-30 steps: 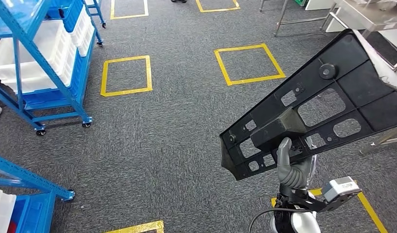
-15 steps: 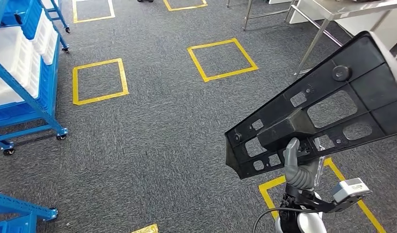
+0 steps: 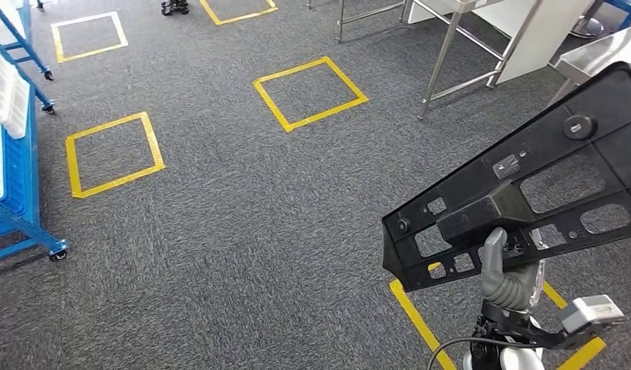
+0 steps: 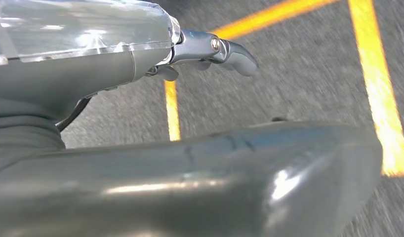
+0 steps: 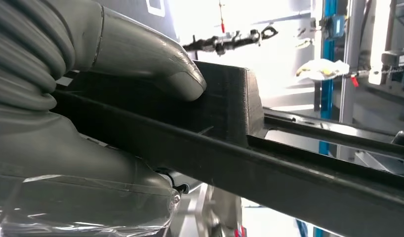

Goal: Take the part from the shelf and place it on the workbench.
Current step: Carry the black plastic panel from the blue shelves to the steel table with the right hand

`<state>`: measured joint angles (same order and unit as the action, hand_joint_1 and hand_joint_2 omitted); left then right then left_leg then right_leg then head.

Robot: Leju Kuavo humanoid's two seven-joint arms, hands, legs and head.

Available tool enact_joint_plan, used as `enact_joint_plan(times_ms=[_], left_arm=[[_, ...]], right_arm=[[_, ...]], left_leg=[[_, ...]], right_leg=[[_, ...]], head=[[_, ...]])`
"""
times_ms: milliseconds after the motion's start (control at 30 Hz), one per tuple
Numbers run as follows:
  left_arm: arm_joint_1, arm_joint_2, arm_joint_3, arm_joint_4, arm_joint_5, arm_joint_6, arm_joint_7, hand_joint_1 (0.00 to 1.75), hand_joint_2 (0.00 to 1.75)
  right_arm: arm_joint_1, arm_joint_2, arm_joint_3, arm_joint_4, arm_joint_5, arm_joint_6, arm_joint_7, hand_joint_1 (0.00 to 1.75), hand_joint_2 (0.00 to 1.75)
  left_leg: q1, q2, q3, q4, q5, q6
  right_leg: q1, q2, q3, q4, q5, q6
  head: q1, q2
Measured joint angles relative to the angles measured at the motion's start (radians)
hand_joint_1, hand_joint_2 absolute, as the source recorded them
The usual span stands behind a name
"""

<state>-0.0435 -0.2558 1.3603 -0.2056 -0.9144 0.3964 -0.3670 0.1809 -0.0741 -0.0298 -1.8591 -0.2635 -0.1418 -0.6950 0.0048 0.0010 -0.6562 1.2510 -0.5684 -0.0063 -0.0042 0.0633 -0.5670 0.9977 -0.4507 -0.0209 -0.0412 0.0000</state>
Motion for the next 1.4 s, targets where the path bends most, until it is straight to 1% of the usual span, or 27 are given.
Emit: enact_joint_plan(times_ms=[67, 133, 167, 200, 233, 300, 367, 433, 467, 500, 533, 600, 667, 733, 800, 867, 933, 967, 1000, 1033, 1100, 1167, 1233, 1267, 1300, 1333, 1400], left_arm=[[0.002, 0.004, 0.0, 0.0, 0.0, -0.015, -0.009, 0.0, 0.0], [0.003, 0.007, 0.001, 0.0, -0.002, -0.025, -0.014, 0.0, 0.0], [0.003, 0.009, 0.001, 0.0, -0.005, -0.037, -0.018, 0.0, 0.0], [0.003, 0.01, 0.001, 0.0, -0.01, -0.055, -0.022, 0.0, 0.0], [0.002, 0.013, 0.0, 0.0, -0.017, -0.076, -0.026, 0.0, 0.0], [0.003, 0.019, -0.006, 0.0, -0.034, -0.121, -0.03, 0.0, 0.0], [0.007, 0.024, -0.013, 0.0, -0.051, -0.156, -0.027, 0.0, 0.0], [0.01, 0.031, -0.019, 0.0, -0.064, -0.178, -0.017, 0.0, 0.0], [0.01, 0.034, -0.023, 0.0, -0.068, -0.186, -0.012, 0.0, 0.0], [0.01, 0.037, -0.026, 0.0, -0.072, -0.192, -0.006, 0.0, 0.0], [0.009, 0.038, -0.028, 0.0, -0.073, -0.197, -0.002, 0.0, 0.0], [0.006, 0.04, -0.032, 0.0, -0.072, -0.206, 0.004, 0.0, 0.0], [0.003, 0.043, -0.035, 0.0, -0.076, -0.214, 0.007, 0.0, 0.0], [-0.003, 0.046, -0.043, 0.0, -0.095, -0.225, 0.003, 0.0, 0.0], [-0.006, 0.053, -0.058, 0.0, -0.117, -0.24, -0.006, 0.0, 0.0], [-0.007, 0.063, -0.071, 0.0, -0.137, -0.257, -0.015, 0.0, 0.0], [-0.002, 0.075, -0.089, 0.0, -0.168, -0.28, -0.034, 0.0, 0.0], [0.0, 0.083, -0.102, 0.0, -0.19, -0.295, -0.051, 0.0, 0.0], [0.001, 0.093, -0.118, 0.0, -0.211, -0.311, -0.072, 0.0, 0.0], [0.001, 0.104, -0.133, 0.0, -0.229, -0.327, -0.095, 0.0, 0.0], [0.0, 0.13, -0.162, 0.0, -0.254, -0.353, -0.14, 0.0, 0.0], [-0.003, 0.155, -0.183, 0.0, -0.266, -0.365, -0.175, 0.0, 0.0], [-0.01, 0.174, -0.199, 0.0, -0.272, -0.367, -0.2, 0.0, 0.0], [-0.015, 0.181, -0.207, -0.001, -0.272, -0.367, -0.209, 0.0, 0.0], [-0.02, 0.187, -0.212, -0.001, -0.271, -0.368, -0.213, 0.0, 0.0], [-0.023, 0.191, -0.214, -0.001, -0.268, -0.368, -0.211, 0.0, 0.0], [-0.025, 0.198, -0.215, -0.002, -0.257, -0.367, -0.197, 0.0, 0.0]], right_arm=[[0.019, 0.006, -0.026, -0.02, 0.001, 0.008, 0.0, 1.75, 1.75], [0.03, 0.011, -0.042, -0.035, 0.005, 0.012, 0.0, 1.75, 1.75], [0.039, 0.015, -0.051, -0.044, 0.01, 0.016, 0.0, 1.75, 1.75], [0.053, 0.022, -0.064, -0.056, 0.016, 0.023, 0.0, 1.75, 1.75], [0.071, 0.031, -0.081, -0.07, 0.023, 0.033, 0.0, 1.75, 1.75], [0.106, 0.061, -0.133, -0.109, 0.032, 0.074, 0.0, 1.75, 1.75], [0.132, 0.103, -0.194, -0.147, 0.035, 0.133, -0.001, 1.75, 1.75], [0.158, 0.157, -0.264, -0.179, 0.039, 0.202, -0.001, 1.75, 1.75], [0.168, 0.184, -0.302, -0.192, 0.044, 0.234, -0.001, 1.75, 1.75], [0.176, 0.21, -0.341, -0.205, 0.048, 0.262, -0.001, 1.75, 1.75], [0.181, 0.231, -0.372, -0.215, 0.052, 0.28, -0.001, 1.75, 1.75], [0.185, 0.263, -0.421, -0.233, 0.062, 0.303, -0.001, 1.75, 1.75], [0.187, 0.289, -0.456, -0.246, 0.074, 0.321, -0.001, 1.75, 1.75], [0.191, 0.311, -0.485, -0.255, 0.094, 0.339, 0.0, 1.75, 1.75], [0.193, 0.334, -0.511, -0.263, 0.114, 0.358, -0.001, 1.75, 1.75], [0.191, 0.352, -0.527, -0.268, 0.126, 0.373, -0.001, 1.75, 1.75], [0.188, 0.364, -0.538, -0.268, 0.142, 0.387, 0.0, 1.75, 1.75], [0.187, 0.368, -0.544, -0.266, 0.152, 0.393, 0.0, 1.75, 1.75], [0.186, 0.371, -0.549, -0.264, 0.16, 0.398, 0.0, 1.75, 1.75], [0.186, 0.372, -0.553, -0.261, 0.164, 0.402, 0.0, 1.75, 1.75], [0.188, 0.371, -0.56, -0.252, 0.163, 0.407, 0.0, 1.75, 1.75], [0.188, 0.362, -0.564, -0.241, 0.16, 0.394, 0.0, 1.75, 1.75], [0.187, 0.342, -0.564, -0.226, 0.158, 0.347, 0.0, 1.75, 1.75], [0.187, 0.33, -0.562, -0.218, 0.156, 0.315, 0.0, 1.75, 1.75], [0.187, 0.319, -0.56, -0.212, 0.154, 0.287, 0.0, 1.75, 1.75], [0.187, 0.31, -0.555, -0.209, 0.152, 0.264, 0.0, 1.75, 1.75], [0.187, 0.297, -0.541, -0.207, 0.153, 0.232, 0.0, 1.75, 1.75]], left_leg=[[0.003, -0.039, 0.062, -0.142, 0.075, 0.004], [0.006, -0.079, 0.098, -0.224, 0.101, 0.007], [0.005, -0.085, 0.102, -0.233, 0.097, 0.01], [0.004, -0.076, 0.105, -0.238, 0.098, 0.014], [0.003, -0.065, 0.107, -0.242, 0.1, 0.02], [0.004, -0.042, 0.112, -0.252, 0.103, 0.033], [0.003, -0.016, 0.114, -0.254, 0.101, 0.04], [0.001, 0.014, 0.115, -0.254, 0.096, 0.041], [0.0, 0.028, 0.117, -0.254, 0.093, 0.04], [0.0, 0.042, 0.12, -0.254, 0.09, 0.038], [0.0, 0.056, 0.125, -0.254, 0.086, 0.036], [-0.003, 0.08, 0.136, -0.254, 0.077, 0.027], [-0.005, 0.099, 0.145, -0.254, 0.068, 0.015], [-0.004, 0.112, 0.155, -0.255, 0.061, 0.003], [-0.002, 0.079, 0.149, -0.221, 0.033, -0.006], [0.0, 0.027, 0.1, -0.107, -0.03, -0.011], [0.0, 0.009, 0.035, 0.021, -0.075, -0.013], [0.0, 0.007, 0.02, 0.041, -0.068, -0.013], [0.001, 0.005, 0.022, 0.021, -0.041, -0.011], [0.001, -0.004, 0.042, -0.036, 0.002, -0.009], [0.005, -0.049, 0.09, -0.174, 0.071, -0.004], [0.007, -0.078, 0.113, -0.237, 0.088, 0.002], [0.005, -0.064, 0.117, -0.242, 0.087, 0.011], [0.005, -0.054, 0.118, -0.246, 0.09, 0.018], [0.006, -0.043, 0.119, -0.251, 0.094, 0.025], [0.007, -0.031, 0.12, -0.255, 0.096, 0.03], [0.004, -0.003, 0.12, -0.256, 0.096, 0.036]], right_leg=[[0.0, 0.025, 0.003, 0.005, -0.005, 0.006], [-0.002, 0.049, -0.003, 0.012, -0.008, 0.015], [-0.004, 0.061, -0.008, 0.013, -0.008, 0.022], [-0.006, 0.072, -0.012, 0.014, -0.007, 0.03], [-0.009, 0.069, -0.014, 0.016, -0.009, 0.036], [-0.007, 0.02, -0.033, 0.057, -0.037, 0.046], [-0.007, -0.037, -0.09, 0.169, -0.097, 0.052], [-0.01, -0.053, -0.147, 0.276, -0.134, 0.058], [-0.011, -0.056, -0.154, 0.285, -0.126, 0.059], [-0.011, -0.062, -0.138, 0.252, -0.1, 0.059], [-0.01, -0.075, -0.103, 0.187, -0.065, 0.057], [-0.003, -0.113, -0.032, 0.058, -0.017, 0.044], [0.006, -0.124, -0.009, 0.015, -0.013, 0.03], [0.004, -0.102, -0.007, 0.011, -0.012, 0.019], [-0.003, -0.082, -0.001, 0.003, -0.007, 0.008], [-0.006, -0.062, 0.002, 0.0, -0.005, 0.002], [-0.005, -0.037, 0.002, 0.001, -0.006, 0.0], [-0.005, -0.022, 0.004, 0.002, -0.007, 0.0], [-0.005, -0.008, 0.006, 0.002, -0.008, 0.0], [-0.005, 0.006, 0.008, 0.004, -0.009, 0.002], [-0.004, 0.031, 0.008, 0.01, -0.013, 0.007], [-0.004, 0.053, 0.001, 0.015, -0.014, 0.017], [-0.006, 0.074, -0.007, 0.013, -0.011, 0.031], [-0.006, 0.07, -0.009, 0.016, -0.012, 0.037], [-0.005, 0.049, -0.017, 0.033, -0.024, 0.042], [-0.004, 0.02, -0.033, 0.068, -0.047, 0.046], [-0.004, -0.038, -0.093, 0.193, -0.112, 0.053]], head=[[0.0, 0.0], [0.0, 0.0], [0.0, 0.0], [0.0, 0.0], [0.0, 0.0], [0.0, 0.0], [0.0, 0.0], [0.0, 0.0], [0.0, 0.0], [0.0, 0.0], [0.0, 0.0], [0.0, 0.0], [0.0, 0.0], [0.0, 0.0], [0.0, 0.0], [0.0, 0.0], [0.0, 0.0], [0.0, 0.0], [0.0, 0.0], [0.0, 0.0], [0.0, 0.0], [0.0, 0.0], [0.0, 0.0], [0.0, 0.0], [0.0, 0.0], [0.001, 0.0], [0.001, 0.0]])
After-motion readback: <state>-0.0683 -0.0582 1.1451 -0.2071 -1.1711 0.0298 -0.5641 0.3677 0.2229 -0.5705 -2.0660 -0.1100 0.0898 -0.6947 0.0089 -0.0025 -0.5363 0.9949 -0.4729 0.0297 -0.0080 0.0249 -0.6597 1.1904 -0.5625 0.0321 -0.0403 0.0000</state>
